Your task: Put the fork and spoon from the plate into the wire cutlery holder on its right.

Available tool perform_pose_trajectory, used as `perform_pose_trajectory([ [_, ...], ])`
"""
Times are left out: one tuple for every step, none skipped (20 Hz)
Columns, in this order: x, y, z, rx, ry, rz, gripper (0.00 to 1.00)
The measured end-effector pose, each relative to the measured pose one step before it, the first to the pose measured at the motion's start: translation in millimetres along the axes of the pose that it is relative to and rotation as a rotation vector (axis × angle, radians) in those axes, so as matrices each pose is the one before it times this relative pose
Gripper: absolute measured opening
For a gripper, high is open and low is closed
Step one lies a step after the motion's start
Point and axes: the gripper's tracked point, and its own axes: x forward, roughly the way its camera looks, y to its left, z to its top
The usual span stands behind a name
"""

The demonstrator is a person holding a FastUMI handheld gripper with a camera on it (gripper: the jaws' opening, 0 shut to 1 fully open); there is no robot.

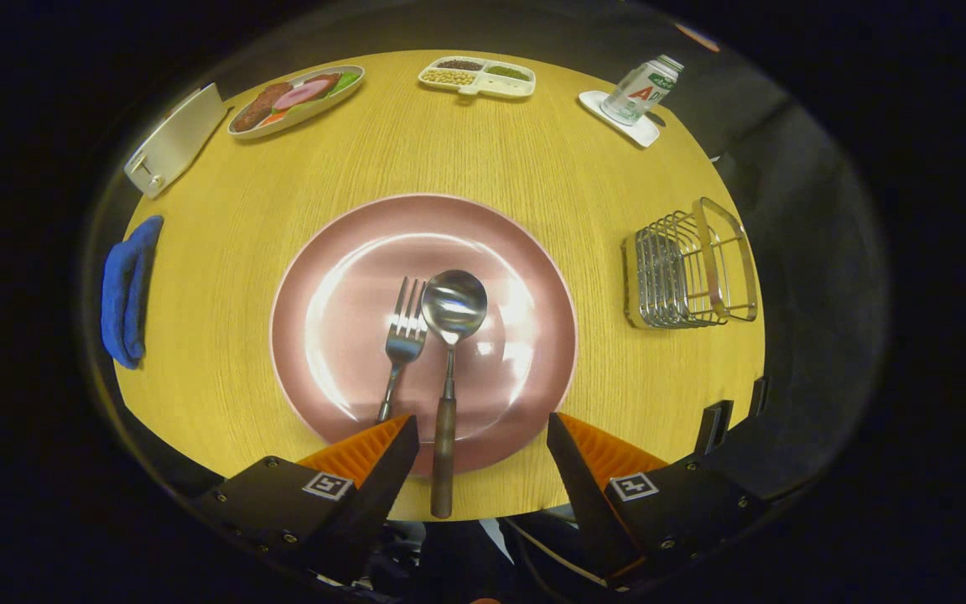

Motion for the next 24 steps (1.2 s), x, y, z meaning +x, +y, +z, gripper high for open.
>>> perform_pose_trajectory([
  [2.98, 1.66, -0.22, -0.00112, 0.00472, 0.00507, 0.96],
  [2.18, 1.09, 0.35, -0.00051, 0.00280, 0.00604, 0.95],
  [1.90, 0.17, 0.44, -0.00606, -0.00095, 0.00168, 0.95],
  [1.84, -0.73, 1.36, -0.00899, 0.00264, -0.00703, 0.95],
  [0.76, -0.52, 0.43, -0.00833, 0.00114, -0.00726, 0.95],
  [0.64, -0.93, 0.84, -0.00516, 0.00178, -0.00817, 0.94],
  [-0.33, -1.76, 0.06, -0.00641, 0.00195, -0.01106, 0.92],
  [1.82, 3.65, 2.91, -0.00268, -0.00118, 0.01789, 0.86],
  [-0.32, 5.43, 3.17, 0.00900, -0.00552, 0.03104, 0.81],
  [2.51, 4.68, -0.50, 0.00915, 0.00052, 0.01878, 0.60],
  [2.91, 2.45, -1.42, -0.00009, 0.00956, 0.00534, 0.53],
  [0.75, 1.05, -2.31, -0.00844, 0.00939, 0.00233, 0.46],
  [2.25, 2.40, -1.38, -0.00580, 0.00848, 0.00985, 0.43],
  [2.98, 2.59, -3.62, -0.00194, 0.00601, 0.00774, 0.40],
  [-1.82, 3.60, 2.34, -0.00840, -0.01123, 0.01946, 0.40],
  [1.16, 0.09, -1.10, -0.00234, 0.00197, 0.00415, 0.14],
  [0.07, -1.07, -1.62, 0.00057, 0.00624, -0.00524, 0.17],
  [-2.08, -1.59, 0.82, -0.00038, -0.00484, -0.00271, 0.17],
  [0.15, 4.72, 0.71, -0.00026, -0.00444, 0.02431, 0.08],
  [-1.02, 2.18, -0.15, 0.00109, 0.00049, 0.01127, 0.08],
  [-0.26, -3.64, -0.99, 0.00680, 0.00056, -0.01356, 0.08],
  [-3.19, -3.45, -0.03, 0.00863, -0.01055, -0.02109, 0.08],
  [-2.45, -2.82, 1.62, 0.00438, -0.00688, -0.00981, 0.08],
  [4.81, -1.77, -1.86, 0.00668, 0.00365, -0.00075, 0.01],
])
